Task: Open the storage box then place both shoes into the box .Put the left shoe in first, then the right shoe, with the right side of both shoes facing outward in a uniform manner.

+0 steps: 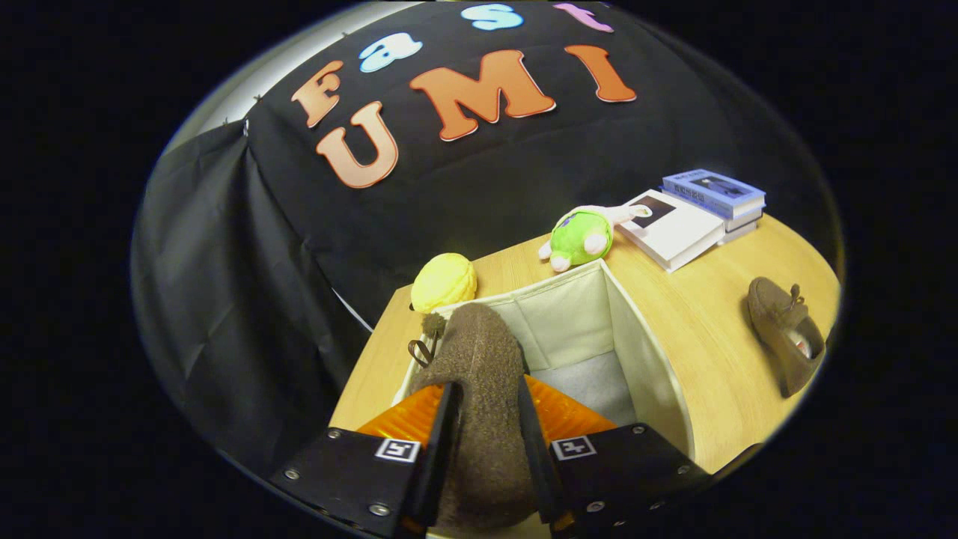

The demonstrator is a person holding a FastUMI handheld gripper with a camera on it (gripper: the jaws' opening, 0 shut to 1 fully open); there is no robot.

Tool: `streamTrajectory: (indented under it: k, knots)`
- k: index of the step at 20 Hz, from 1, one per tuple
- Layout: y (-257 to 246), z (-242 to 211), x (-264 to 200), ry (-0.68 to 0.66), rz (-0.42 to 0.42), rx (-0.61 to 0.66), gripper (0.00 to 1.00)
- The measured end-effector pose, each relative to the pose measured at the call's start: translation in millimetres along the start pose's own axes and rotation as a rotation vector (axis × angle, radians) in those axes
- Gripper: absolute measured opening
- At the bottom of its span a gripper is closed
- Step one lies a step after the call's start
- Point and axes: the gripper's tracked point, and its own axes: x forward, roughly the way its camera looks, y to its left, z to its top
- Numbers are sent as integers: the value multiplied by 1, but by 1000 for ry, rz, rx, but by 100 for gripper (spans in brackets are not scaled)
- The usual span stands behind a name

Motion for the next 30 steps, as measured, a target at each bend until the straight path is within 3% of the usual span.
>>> streamTrajectory:
  k: [1,2,6,12,16,24,30]
  knots:
    - [-5,2,-2,0,-12,-19,59]
    - [-9,0,-1,-3,-17,-33,79]
    - [-11,11,-11,-34,9,-45,97]
    - [-17,41,-35,-107,35,-109,98]
    - [-51,58,-49,-143,18,-140,98]
    - [-180,77,-70,-156,-133,-143,98]
    - [-277,66,-77,-100,-264,-132,98]
